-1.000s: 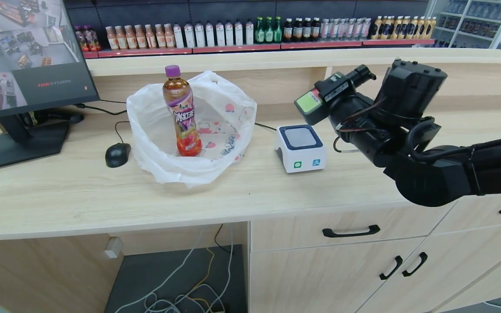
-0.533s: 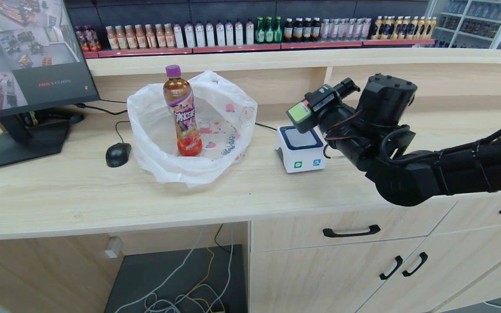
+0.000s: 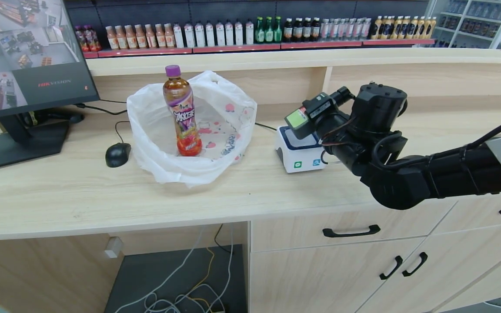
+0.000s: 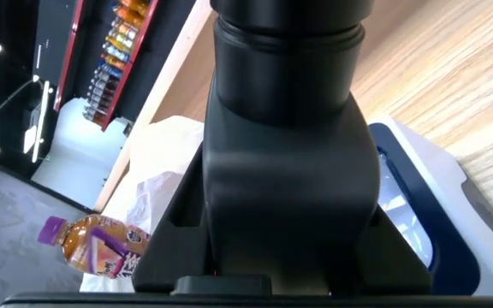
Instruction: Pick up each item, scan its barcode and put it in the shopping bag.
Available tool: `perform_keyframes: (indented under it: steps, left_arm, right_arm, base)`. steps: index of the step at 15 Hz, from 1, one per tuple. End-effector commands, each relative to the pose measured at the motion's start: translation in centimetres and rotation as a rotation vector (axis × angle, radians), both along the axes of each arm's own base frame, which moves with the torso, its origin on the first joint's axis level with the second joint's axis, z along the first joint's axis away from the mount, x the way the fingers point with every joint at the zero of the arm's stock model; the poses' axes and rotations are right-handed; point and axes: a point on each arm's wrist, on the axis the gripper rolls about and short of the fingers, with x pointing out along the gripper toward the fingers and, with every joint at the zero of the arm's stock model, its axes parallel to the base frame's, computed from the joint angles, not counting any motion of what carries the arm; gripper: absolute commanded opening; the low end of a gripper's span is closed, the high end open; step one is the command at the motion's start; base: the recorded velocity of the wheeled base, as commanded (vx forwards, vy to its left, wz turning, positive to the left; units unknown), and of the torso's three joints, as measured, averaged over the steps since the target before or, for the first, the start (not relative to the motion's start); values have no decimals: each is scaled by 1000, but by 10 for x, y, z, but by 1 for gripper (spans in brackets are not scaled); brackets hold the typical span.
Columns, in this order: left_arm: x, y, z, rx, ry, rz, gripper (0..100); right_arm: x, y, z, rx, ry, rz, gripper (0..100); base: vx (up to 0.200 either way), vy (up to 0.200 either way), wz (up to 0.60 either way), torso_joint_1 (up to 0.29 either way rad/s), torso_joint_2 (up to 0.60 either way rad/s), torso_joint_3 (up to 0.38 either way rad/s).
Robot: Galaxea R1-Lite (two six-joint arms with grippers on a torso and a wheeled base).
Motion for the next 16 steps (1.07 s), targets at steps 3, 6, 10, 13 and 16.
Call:
perform_keyframes:
  steps: [3, 6, 10, 13, 16]
  left_arm:
    - [0, 0, 0, 0, 0, 0, 100]
    - [0, 0, 0, 0, 0, 0, 100]
    - [0, 0, 0, 0, 0, 0, 100]
    - [0, 0, 0, 0, 0, 0, 100]
    - [0, 0, 0, 0, 0, 0, 100]
  right_arm:
    - [-4, 7, -2, 21, 8, 17, 0]
    - [-7, 12, -6, 14, 21, 30, 0]
    - [-9, 12, -13, 13, 42, 31, 0]
    - [-9, 12, -13, 12, 44, 31, 0]
    - [-9, 12, -13, 14, 44, 31, 0]
  base:
    - [0, 0, 0, 0, 0, 0]
    - [0, 0, 0, 0, 0, 0]
    - [0, 0, 0, 0, 0, 0]
    - [0, 0, 0, 0, 0, 0]
    - [0, 0, 0, 0, 0, 0]
